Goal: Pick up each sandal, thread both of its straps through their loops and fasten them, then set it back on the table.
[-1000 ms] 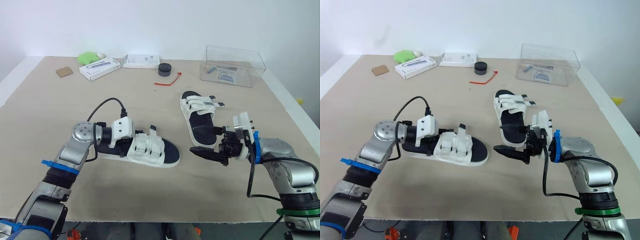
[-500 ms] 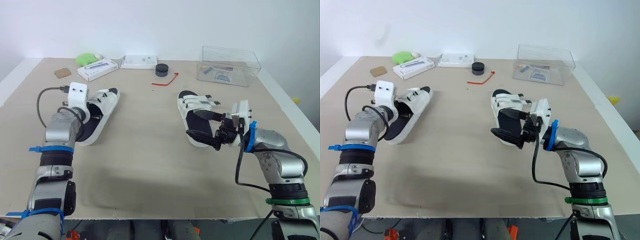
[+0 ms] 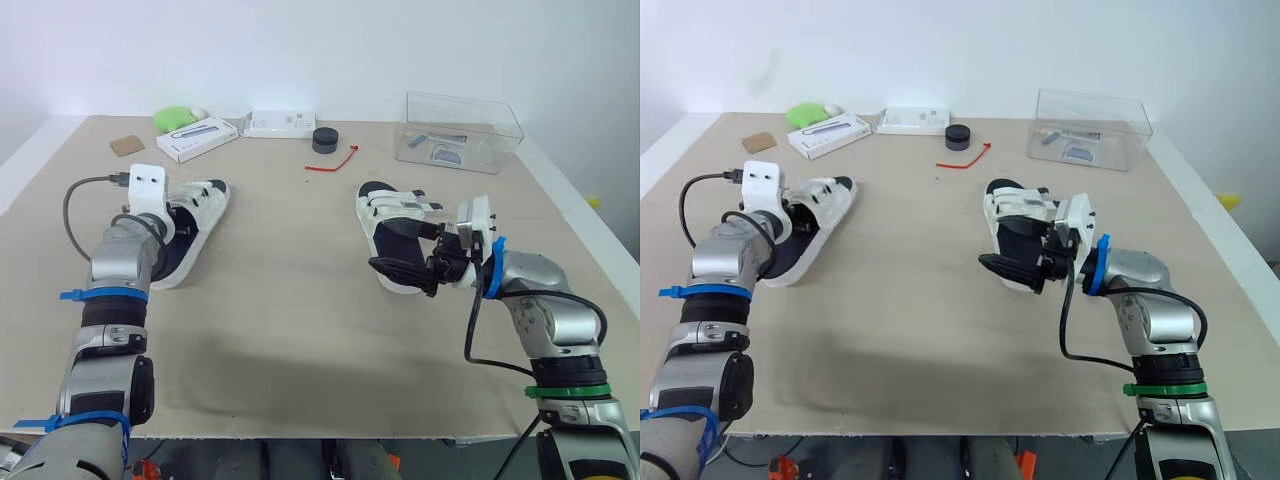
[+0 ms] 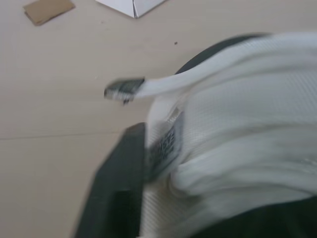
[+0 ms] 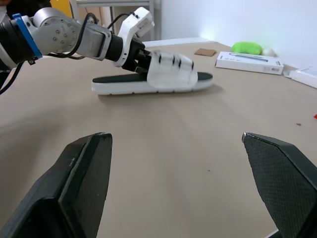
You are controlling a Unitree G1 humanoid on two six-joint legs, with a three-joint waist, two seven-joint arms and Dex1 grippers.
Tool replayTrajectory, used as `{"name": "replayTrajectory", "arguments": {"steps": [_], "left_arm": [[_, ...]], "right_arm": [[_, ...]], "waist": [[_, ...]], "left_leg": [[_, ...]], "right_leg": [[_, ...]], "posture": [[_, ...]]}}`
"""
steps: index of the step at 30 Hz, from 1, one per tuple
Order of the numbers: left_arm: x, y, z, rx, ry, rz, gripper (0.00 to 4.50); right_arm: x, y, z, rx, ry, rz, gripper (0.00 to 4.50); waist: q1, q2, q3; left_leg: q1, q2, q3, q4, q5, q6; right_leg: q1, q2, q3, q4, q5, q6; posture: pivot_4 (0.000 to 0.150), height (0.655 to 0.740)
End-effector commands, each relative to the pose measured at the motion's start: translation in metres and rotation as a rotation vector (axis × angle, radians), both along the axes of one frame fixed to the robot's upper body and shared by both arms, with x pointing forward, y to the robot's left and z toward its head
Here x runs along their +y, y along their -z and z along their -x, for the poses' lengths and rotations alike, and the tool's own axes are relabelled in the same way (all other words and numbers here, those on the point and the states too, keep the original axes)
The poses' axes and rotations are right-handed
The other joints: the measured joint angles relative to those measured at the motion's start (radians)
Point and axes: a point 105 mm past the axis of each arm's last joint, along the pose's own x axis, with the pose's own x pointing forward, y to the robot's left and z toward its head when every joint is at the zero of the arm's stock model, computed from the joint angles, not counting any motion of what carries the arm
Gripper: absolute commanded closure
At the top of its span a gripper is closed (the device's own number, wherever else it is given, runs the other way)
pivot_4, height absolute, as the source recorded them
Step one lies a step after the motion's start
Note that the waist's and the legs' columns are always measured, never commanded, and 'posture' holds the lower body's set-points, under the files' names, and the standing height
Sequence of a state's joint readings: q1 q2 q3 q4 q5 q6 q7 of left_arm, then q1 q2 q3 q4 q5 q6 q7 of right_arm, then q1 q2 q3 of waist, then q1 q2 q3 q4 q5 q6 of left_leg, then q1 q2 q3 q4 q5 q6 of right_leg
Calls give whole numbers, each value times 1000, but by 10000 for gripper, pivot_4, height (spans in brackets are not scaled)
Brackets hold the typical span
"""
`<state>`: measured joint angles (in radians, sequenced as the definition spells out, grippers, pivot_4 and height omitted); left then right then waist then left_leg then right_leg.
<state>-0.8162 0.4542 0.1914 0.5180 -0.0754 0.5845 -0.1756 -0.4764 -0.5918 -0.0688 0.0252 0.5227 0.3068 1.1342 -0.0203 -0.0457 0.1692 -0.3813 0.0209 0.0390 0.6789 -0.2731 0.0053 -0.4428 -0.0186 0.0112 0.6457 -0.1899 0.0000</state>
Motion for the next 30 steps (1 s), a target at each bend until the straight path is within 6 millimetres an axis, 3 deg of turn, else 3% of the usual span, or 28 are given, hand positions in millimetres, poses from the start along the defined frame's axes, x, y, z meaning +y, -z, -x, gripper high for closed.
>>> {"name": "replayTrajectory", "arguments": {"steps": [1,4,9,13,17,24,30], "left_arm": [[4,-37,4,-134,24,-28,10109],[-1,-48,14,-181,78,-29,525],[-12,-65,37,-246,184,-12,525],[-26,-67,60,-254,335,-4,525],[-27,-54,82,-206,455,-60,525],[-46,-22,148,-89,864,-101,525],[-69,-5,172,-1,1090,-145,525]], "right_arm": [[0,-7,2,-41,-13,4,0],[-4,-4,1,-34,-3,13,0],[-6,-2,2,-30,1,27,0],[-9,1,1,-23,6,32,0],[-13,6,1,-13,10,44,0],[-27,17,8,-17,3,117,0],[-34,25,13,24,-14,150,0]], "waist": [[0,0,0],[0,0,0],[1,0,0],[-2,0,0],[-1,0,0],[-1,0,0],[3,1,0]], "left_leg": [[0,0,0,0,0,0],[-1,0,0,0,0,-1],[-2,0,-1,0,-1,-1],[-1,0,0,0,0,-2],[0,0,0,0,0,-2],[2,1,2,-1,0,-2],[5,0,2,-1,1,-1]], "right_leg": [[0,0,0,0,0,0],[0,-2,-1,0,0,0],[-1,-3,-2,0,0,0],[-1,-3,-1,0,0,0],[0,-1,-1,0,0,0],[0,1,1,0,-3,0],[2,2,1,0,-7,6]], "posture": [[1500,7400],[1500,7400],[1500,7400],[1500,7400],[1500,7400],[1500,7400],[1500,7400]]}}
